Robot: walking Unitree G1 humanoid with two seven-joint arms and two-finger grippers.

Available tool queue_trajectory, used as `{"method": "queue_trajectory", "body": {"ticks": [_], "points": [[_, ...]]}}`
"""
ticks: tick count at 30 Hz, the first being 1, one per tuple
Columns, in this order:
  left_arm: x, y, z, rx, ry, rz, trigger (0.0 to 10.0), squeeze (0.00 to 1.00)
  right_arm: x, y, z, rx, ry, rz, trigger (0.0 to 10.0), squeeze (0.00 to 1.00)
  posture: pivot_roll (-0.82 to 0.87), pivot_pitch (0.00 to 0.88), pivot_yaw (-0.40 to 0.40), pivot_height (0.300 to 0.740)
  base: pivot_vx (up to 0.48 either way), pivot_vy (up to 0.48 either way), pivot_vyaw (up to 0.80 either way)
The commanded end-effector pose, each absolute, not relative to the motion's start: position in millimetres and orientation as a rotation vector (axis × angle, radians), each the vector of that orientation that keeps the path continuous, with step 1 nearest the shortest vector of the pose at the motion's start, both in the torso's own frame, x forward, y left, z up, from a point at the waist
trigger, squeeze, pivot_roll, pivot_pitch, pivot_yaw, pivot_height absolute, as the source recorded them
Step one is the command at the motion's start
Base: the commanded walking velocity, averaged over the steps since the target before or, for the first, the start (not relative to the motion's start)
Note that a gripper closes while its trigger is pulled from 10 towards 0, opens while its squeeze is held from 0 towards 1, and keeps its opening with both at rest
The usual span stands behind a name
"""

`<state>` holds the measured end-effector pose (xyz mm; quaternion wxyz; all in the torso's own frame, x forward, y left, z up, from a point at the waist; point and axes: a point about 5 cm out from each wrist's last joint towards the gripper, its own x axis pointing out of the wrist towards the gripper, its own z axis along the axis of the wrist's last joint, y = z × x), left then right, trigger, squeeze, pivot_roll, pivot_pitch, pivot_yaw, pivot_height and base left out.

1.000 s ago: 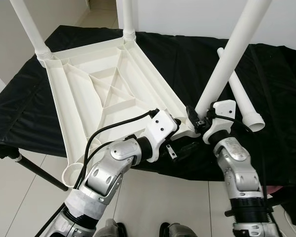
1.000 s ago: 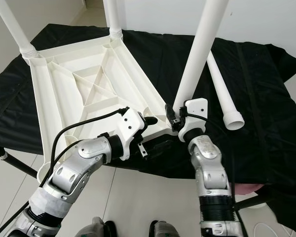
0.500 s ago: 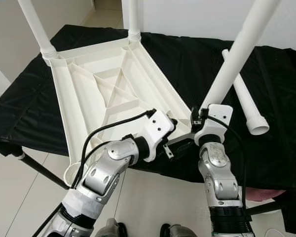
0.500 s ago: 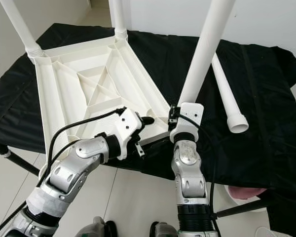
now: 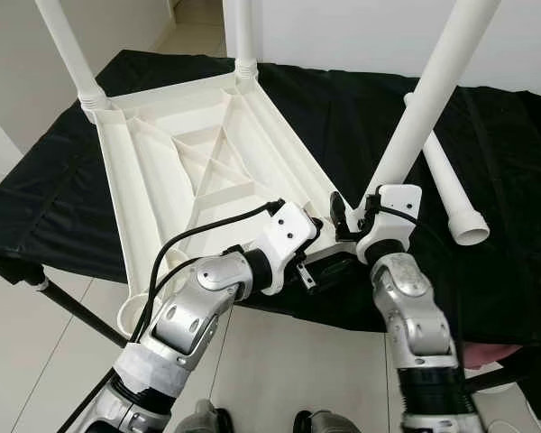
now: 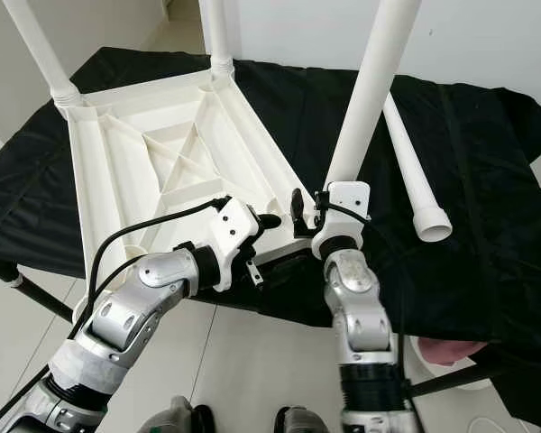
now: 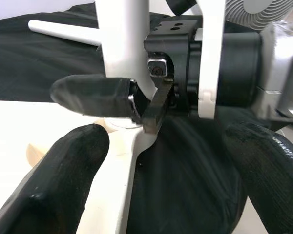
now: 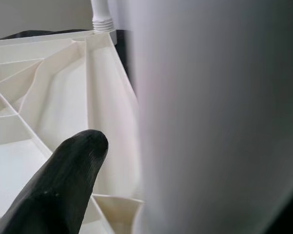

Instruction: Building children table

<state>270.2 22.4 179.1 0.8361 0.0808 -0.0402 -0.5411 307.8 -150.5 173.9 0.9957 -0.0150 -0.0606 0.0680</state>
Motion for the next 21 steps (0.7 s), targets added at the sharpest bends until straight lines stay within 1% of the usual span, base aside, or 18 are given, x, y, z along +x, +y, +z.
{"method": "queue_trajectory", "body": {"ticks": [1,3,5,7,8,10,12,18,21], "points": [[271.8,23.0,179.8,0.185,-0.096,-1.125,10.0,0.0,310.3,-149.9,169.3,-0.011,-0.089,0.179,10.0,1.0,-0.11,0.061,0.033,0.74,0.0,0.0,0.0],[270.9,22.8,179.1,0.184,-0.094,-1.126,10.0,0.0,313.8,-153.6,169.3,-0.037,-0.085,0.242,10.0,0.0,-0.11,0.062,0.035,0.74,0.0,0.0,0.0],[270.9,22.8,179.1,0.184,-0.094,-1.126,10.0,0.0,313.8,-153.6,169.3,-0.037,-0.085,0.242,10.0,0.0,-0.11,0.062,0.035,0.74,0.0,0.0,0.0],[269.1,22.5,177.1,0.181,-0.088,-1.129,10.0,0.0,317.5,-156.8,170.9,-0.077,-0.09,0.319,10.0,0.0,-0.11,0.064,0.041,0.74,0.0,0.0,0.0],[269.1,22.5,177.1,0.181,-0.088,-1.129,10.0,0.0,317.5,-156.8,170.9,-0.077,-0.09,0.319,10.0,0.0,-0.11,0.064,0.041,0.74,0.0,0.0,0.0],[266.9,21.7,175.0,0.177,-0.08,-1.132,10.0,0.0,320.7,-157.2,171.4,-0.127,-0.099,0.44,10.0,0.0,-0.1,0.068,0.043,0.74,0.0,0.0,0.0],[265.7,20.9,174.2,0.173,-0.077,-1.135,10.0,0.0,323.7,-158.4,171.1,-0.165,-0.105,0.513,10.0,0.0,-0.1,0.068,0.044,0.74,0.0,0.0,0.0],[265.0,20.1,174.3,0.171,-0.077,-1.136,10.0,0.0,327.8,-160.9,170.5,-0.174,-0.099,0.557,10.0,0.0,-0.1,0.068,0.044,0.74,0.0,0.0,0.0],[263.7,18.7,174.0,0.169,-0.076,-1.138,10.0,0.0,335.0,-164.4,167.2,-0.237,-0.071,0.62,10.0,0.0,-0.09,0.067,0.042,0.74,0.0,0.0,0.0]]}}
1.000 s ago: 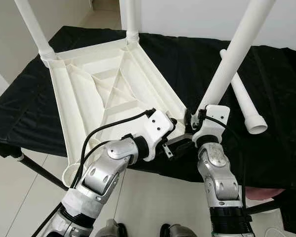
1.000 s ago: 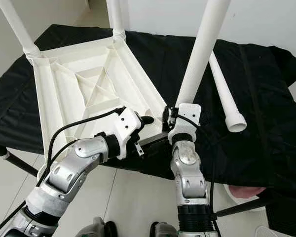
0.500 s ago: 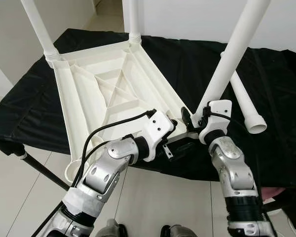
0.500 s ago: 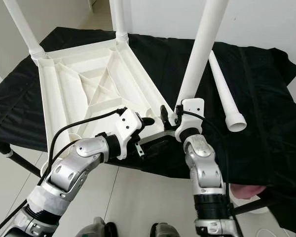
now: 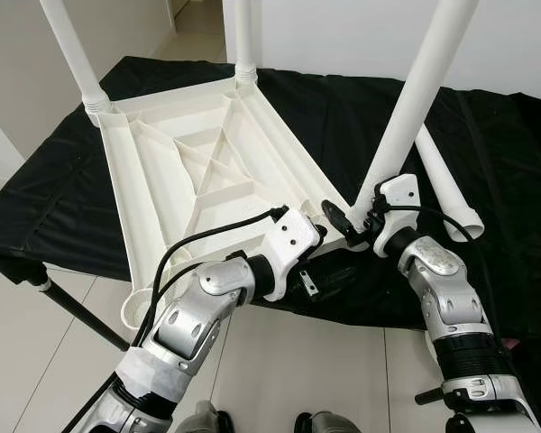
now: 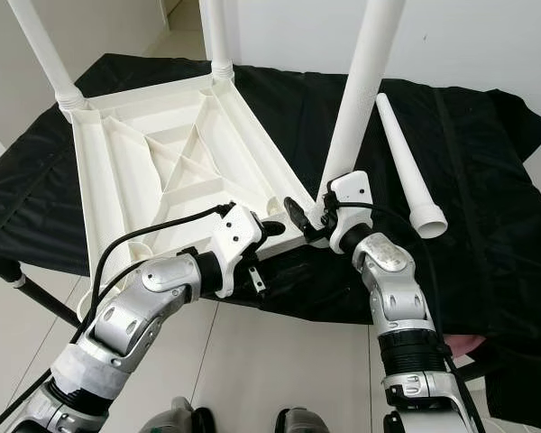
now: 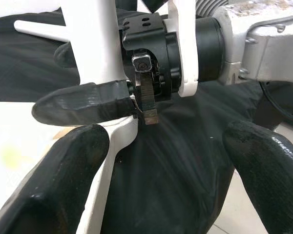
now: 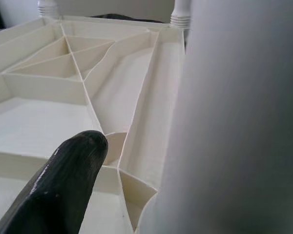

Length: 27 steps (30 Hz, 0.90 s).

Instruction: Building children table

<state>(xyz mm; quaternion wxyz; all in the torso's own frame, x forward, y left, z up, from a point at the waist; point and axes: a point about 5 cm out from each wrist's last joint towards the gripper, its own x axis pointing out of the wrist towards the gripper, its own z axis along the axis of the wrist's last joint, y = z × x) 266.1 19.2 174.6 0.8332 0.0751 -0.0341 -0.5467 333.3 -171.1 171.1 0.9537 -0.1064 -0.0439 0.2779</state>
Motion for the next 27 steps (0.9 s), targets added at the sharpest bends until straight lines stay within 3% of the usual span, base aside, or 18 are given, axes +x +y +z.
{"method": "queue_trajectory", "body": {"ticks": [1,3,4,5,6,21,22,27], "points": [[263.4,18.5,174.0,0.168,-0.077,-1.139,10.0,0.0,336.3,-165.6,165.8,-0.254,-0.062,0.639,10.0,0.0,-0.09,0.067,0.042,0.74,0.0,0.0,0.0],[263.3,18.4,174.0,0.168,-0.077,-1.139,10.0,0.0,336.8,-166.2,165.1,-0.262,-0.059,0.648,10.0,0.0,-0.09,0.067,0.042,0.74,0.0,0.0,0.0],[263.2,18.4,174.0,0.167,-0.077,-1.139,10.0,0.0,337.1,-167.6,163.1,-0.273,-0.047,0.654,6.0,0.0,-0.09,0.067,0.042,0.74,0.0,0.0,0.0],[263.1,18.4,174.1,0.166,-0.077,-1.138,10.0,0.0,337.6,-169.2,161.2,-0.281,-0.04,0.663,5.5,0.0,-0.09,0.067,0.042,0.74,0.0,0.0,0.0],[263.0,18.3,174.0,0.167,-0.077,-1.138,10.0,0.0,337.8,-171.2,159.4,-0.285,-0.031,0.668,0.0,0.0,-0.09,0.067,0.042,0.74,0.0,0.0,0.0],[263.1,18.5,175.8,0.165,-0.081,-1.138,10.0,0.0,335.6,-180.9,148.1,-0.258,-0.002,0.673,0.0,0.0,-0.09,0.073,0.045,0.74,0.0,0.0,0.0],[262.9,18.4,175.8,0.165,-0.081,-1.139,10.0,0.0,335.0,-180.9,147.9,-0.248,-0.004,0.663,10.0,0.0,-0.1,0.075,0.047,0.74,0.0,0.0,0.0],[262.3,18.3,176.0,0.163,-0.082,-1.141,10.0,0.0,332.9,-180.0,147.8,-0.226,-0.01,0.613,10.0,0.0,-0.1,0.077,0.043,0.74,0.0,0.0,0.0]]}}
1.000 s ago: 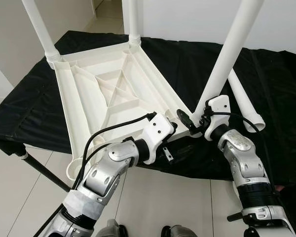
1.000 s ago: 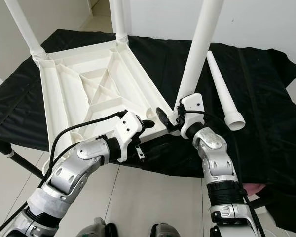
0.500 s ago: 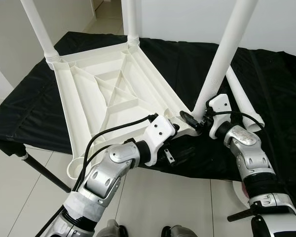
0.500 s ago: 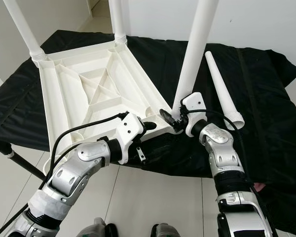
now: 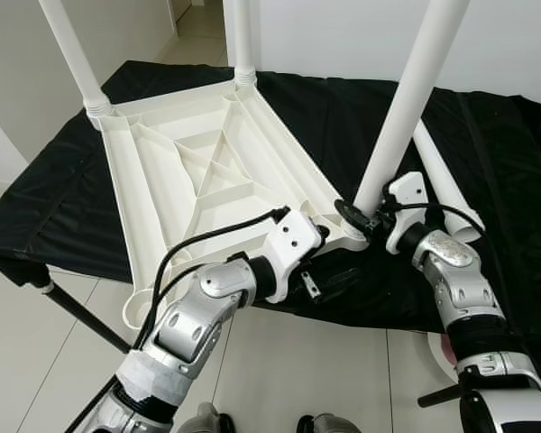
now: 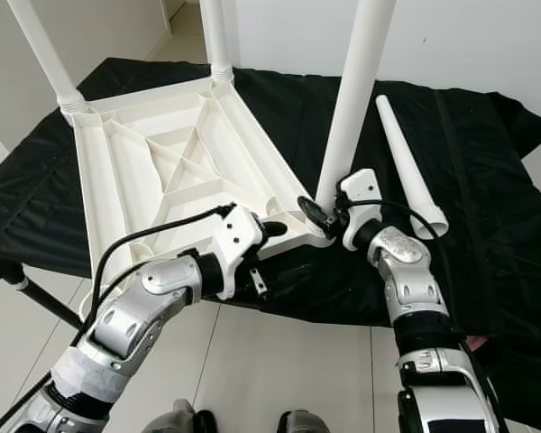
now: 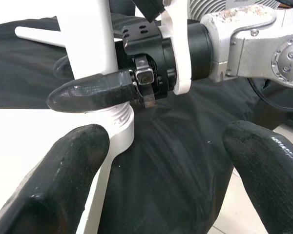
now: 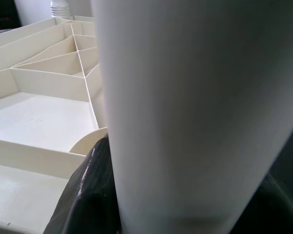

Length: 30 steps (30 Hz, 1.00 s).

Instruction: Building children table

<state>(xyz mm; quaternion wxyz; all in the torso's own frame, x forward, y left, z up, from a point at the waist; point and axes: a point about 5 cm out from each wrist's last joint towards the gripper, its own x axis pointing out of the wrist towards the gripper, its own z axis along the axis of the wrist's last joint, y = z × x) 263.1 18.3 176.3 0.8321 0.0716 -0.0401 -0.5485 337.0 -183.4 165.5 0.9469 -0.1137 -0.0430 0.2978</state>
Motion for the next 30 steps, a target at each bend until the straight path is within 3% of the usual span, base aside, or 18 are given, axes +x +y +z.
{"method": "queue_trajectory", "body": {"ticks": [1,7,10,15,20,22,30], "points": [[262.3,18.3,176.0,0.163,-0.082,-1.141,10.0,0.0,332.9,-180.0,147.8,-0.226,-0.01,0.613,10.0,0.0,-0.1,0.077,0.043,0.74,0.0,0.0,0.0],[261.5,18.2,175.4,0.158,-0.081,-1.141,10.0,0.0,332.1,-178.1,146.5,-0.186,-0.007,0.409,10.0,0.0,-0.1,0.075,0.038,0.74,0.0,0.0,0.0],[261.5,18.2,175.4,0.158,-0.081,-1.141,10.0,0.0,332.1,-178.1,146.5,-0.186,-0.007,0.409,10.0,0.0,-0.1,0.075,0.038,0.74,0.0,0.0,0.0],[263.4,17.9,175.6,0.16,-0.084,-1.138,10.0,0.0,322.2,-163.8,146.5,-0.078,-0.025,0.14,10.0,0.0,-0.1,0.065,0.032,0.74,0.0,0.0,0.0],[264.7,18.6,176.0,0.161,-0.085,-1.135,10.0,0.0,316.7,-158.2,146.8,-0.067,-0.032,0.056,10.0,0.0,-0.11,0.061,0.029,0.74,0.0,0.0,0.0],[266.1,18.7,176.3,0.164,-0.088,-1.132,10.0,0.0,309.1,-150.8,147.2,-0.035,-0.033,-0.106,10.0,0.0,-0.11,0.056,0.023,0.74,0.0,0.0,0.0],[266.4,18.4,176.8,0.164,-0.092,-1.127,10.0,0.0,305.0,-139.3,151.4,-0.004,-0.028,-0.14,10.0,0.0,-0.1,0.053,0.019,0.74,0.0,0.0,0.0]]}}
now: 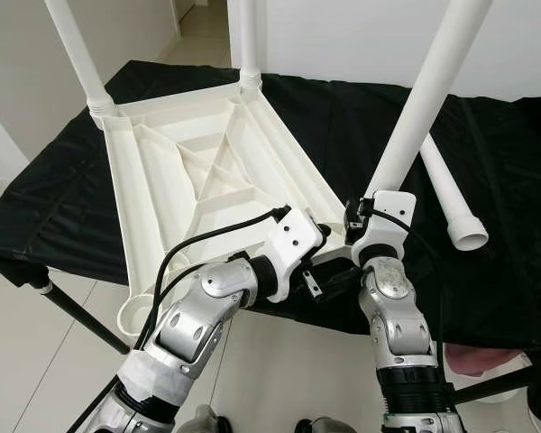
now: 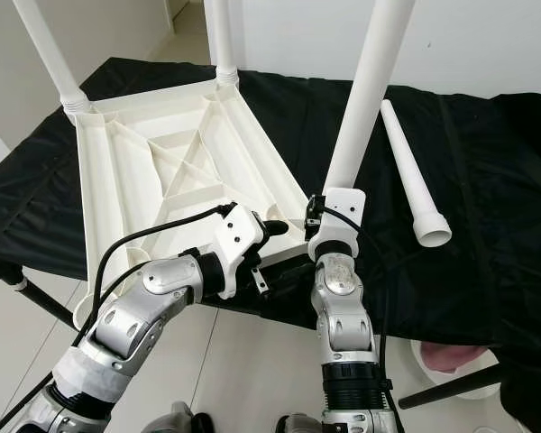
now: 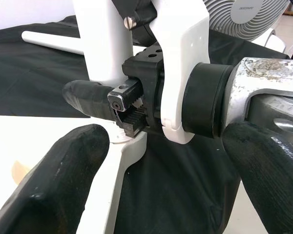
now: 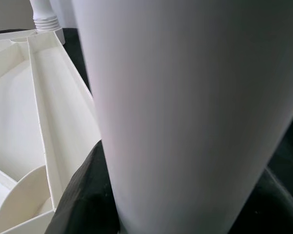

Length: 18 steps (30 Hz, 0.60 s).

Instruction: Building children table

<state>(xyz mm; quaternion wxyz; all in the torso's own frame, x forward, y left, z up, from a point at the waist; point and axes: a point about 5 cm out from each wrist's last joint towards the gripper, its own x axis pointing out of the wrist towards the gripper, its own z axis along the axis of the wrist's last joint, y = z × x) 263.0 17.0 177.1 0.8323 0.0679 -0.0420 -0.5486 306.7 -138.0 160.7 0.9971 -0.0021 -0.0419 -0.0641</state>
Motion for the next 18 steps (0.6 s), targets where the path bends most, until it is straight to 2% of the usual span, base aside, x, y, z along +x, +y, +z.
{"method": "queue_trajectory", "body": {"ticks": [1,4,5,6,10,17,18], "points": [[266.4,18.4,176.8,0.164,-0.092,-1.127,10.0,0.0,305.0,-139.3,151.4,-0.004,-0.028,-0.14,10.0,0.0,-0.1,0.053,0.019,0.74,0.0,0.0,0.0],[266.7,18.7,176.9,0.166,-0.093,-1.126,10.0,0.0,305.5,-140.4,152.5,-0.007,-0.028,-0.139,10.0,0.0,-0.1,0.053,0.019,0.74,0.0,0.0,0.0],[267.0,18.7,177.0,0.166,-0.093,-1.125,10.0,0.0,305.4,-141.7,153.7,-0.009,-0.03,-0.147,10.0,0.22,-0.1,0.05,0.015,0.74,0.0,0.0,0.0],[267.3,18.8,177.2,0.167,-0.094,-1.124,10.0,0.0,305.6,-142.2,155.2,-0.013,-0.042,-0.135,10.0,1.0,-0.1,0.05,0.015,0.74,0.0,0.0,0.0],[267.7,19.1,177.5,0.167,-0.095,-1.122,10.0,0.0,306.4,-143.1,156.4,-0.012,-0.053,-0.114,10.0,1.0,-0.1,0.049,0.016,0.74,0.0,0.0,0.0],[269.1,20.2,178.1,0.17,-0.094,-1.12,10.0,0.0,312.1,-155.8,164.1,-0.052,-0.092,0.07,10.0,1.0,-0.11,0.059,0.034,0.74,0.0,0.0,0.0],[269.6,20.3,178.3,0.17,-0.094,-1.121,10.0,0.0,314.6,-158.9,166.7,-0.08,-0.097,0.15,10.0,0.11,-0.11,0.057,0.036,0.74,0.0,0.0,0.0]]}}
